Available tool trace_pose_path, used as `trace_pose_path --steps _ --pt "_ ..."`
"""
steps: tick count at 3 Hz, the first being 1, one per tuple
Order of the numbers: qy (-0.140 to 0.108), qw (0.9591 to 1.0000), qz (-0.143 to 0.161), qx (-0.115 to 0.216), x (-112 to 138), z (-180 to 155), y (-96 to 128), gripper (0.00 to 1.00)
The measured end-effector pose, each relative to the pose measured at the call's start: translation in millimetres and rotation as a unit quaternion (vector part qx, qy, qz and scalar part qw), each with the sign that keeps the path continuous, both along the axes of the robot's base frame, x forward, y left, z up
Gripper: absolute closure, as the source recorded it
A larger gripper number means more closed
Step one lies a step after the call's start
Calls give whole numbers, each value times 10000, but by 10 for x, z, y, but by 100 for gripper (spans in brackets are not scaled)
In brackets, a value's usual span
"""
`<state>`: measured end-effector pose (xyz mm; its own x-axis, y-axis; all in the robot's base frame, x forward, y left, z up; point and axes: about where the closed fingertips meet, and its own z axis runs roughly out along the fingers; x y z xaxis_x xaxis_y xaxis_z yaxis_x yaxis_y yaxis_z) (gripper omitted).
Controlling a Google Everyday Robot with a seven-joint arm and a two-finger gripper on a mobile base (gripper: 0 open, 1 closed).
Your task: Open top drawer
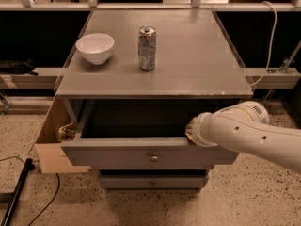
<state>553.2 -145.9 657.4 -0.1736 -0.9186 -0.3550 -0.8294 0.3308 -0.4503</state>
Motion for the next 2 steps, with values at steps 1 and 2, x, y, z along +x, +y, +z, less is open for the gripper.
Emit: trace_pose_path --steps 1,2 --pt "6 10000 7 -28 16 -28 -3 100" --pt "6 10000 7 -28 16 -28 -3 86"
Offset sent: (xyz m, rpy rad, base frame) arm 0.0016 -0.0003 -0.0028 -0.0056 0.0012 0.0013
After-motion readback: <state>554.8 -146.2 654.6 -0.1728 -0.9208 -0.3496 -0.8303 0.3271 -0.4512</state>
